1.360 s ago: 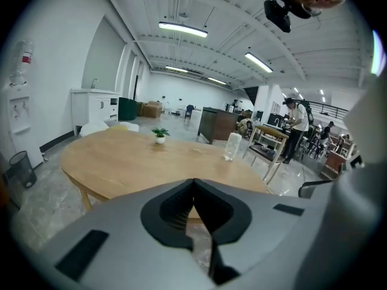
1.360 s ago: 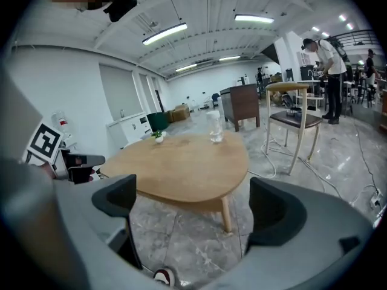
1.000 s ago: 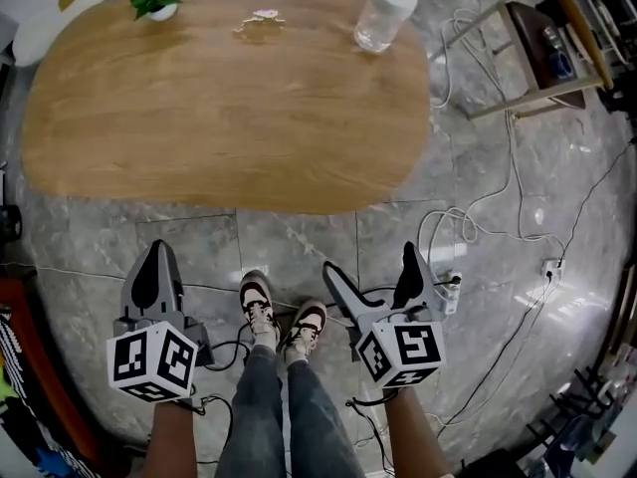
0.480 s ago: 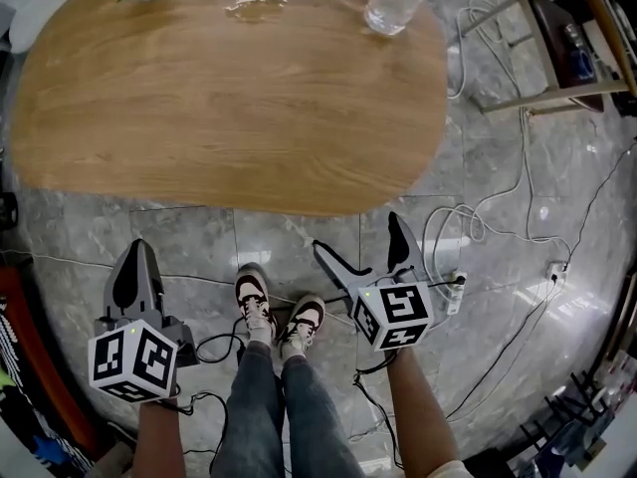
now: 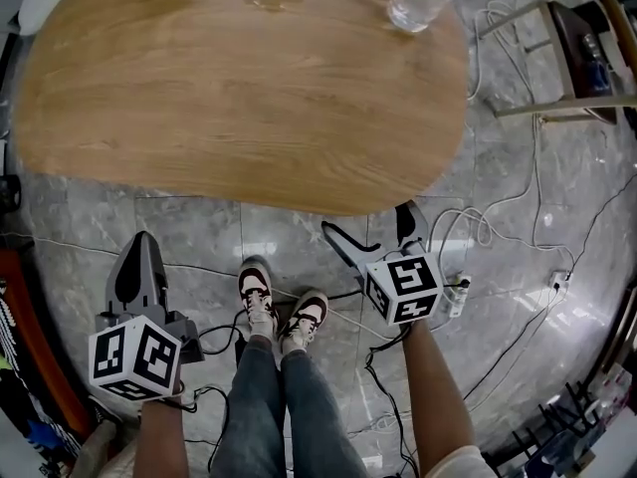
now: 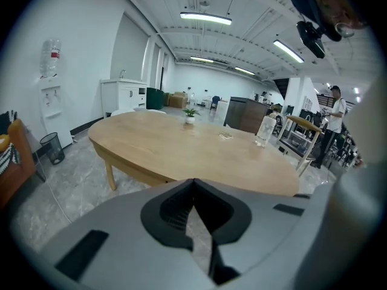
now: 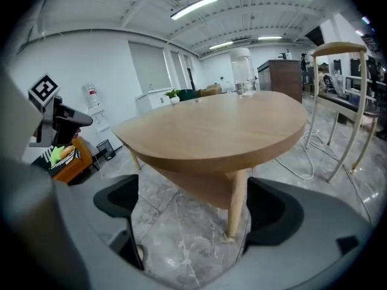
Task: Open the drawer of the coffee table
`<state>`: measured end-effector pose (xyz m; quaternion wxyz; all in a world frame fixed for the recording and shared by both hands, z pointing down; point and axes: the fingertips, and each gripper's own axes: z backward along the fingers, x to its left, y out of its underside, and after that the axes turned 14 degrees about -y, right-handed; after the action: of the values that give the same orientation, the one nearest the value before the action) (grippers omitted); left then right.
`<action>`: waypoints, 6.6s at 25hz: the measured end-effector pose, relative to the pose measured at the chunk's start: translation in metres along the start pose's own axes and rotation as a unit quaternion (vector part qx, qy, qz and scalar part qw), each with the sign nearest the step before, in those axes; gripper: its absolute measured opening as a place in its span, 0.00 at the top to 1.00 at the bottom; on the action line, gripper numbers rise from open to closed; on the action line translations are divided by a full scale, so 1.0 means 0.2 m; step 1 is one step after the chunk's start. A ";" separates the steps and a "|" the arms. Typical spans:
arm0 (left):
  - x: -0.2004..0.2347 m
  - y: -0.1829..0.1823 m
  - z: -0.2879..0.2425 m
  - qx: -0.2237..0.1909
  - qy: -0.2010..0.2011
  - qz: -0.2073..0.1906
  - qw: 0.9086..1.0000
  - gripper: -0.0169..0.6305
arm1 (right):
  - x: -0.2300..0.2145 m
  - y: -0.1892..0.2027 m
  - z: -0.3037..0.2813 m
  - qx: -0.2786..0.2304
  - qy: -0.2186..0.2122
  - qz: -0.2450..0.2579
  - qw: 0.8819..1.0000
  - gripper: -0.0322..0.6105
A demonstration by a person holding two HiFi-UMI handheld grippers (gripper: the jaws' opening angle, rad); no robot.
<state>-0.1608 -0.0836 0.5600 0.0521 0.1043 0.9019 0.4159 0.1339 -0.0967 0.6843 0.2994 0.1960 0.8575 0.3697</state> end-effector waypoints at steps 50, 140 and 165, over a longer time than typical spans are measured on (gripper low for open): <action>-0.54 0.08 -0.05 0.024 0.106 -0.082 0.991 0.98 | -0.10 0.00 -0.12 0.006 -0.092 0.090 0.992 0.60; -0.30 0.28 0.07 0.053 0.074 -0.019 0.996 0.98 | 0.39 0.50 0.20 0.205 -0.237 0.271 0.910 0.81; -0.29 0.31 0.10 0.053 0.074 -0.022 0.996 0.98 | 0.49 0.57 0.25 0.208 -0.252 0.270 0.906 0.81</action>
<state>-0.0916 -0.0431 0.5953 -0.0110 0.0563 0.9263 0.3725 0.1081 0.0585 0.7068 0.3467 0.5643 0.7254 0.1875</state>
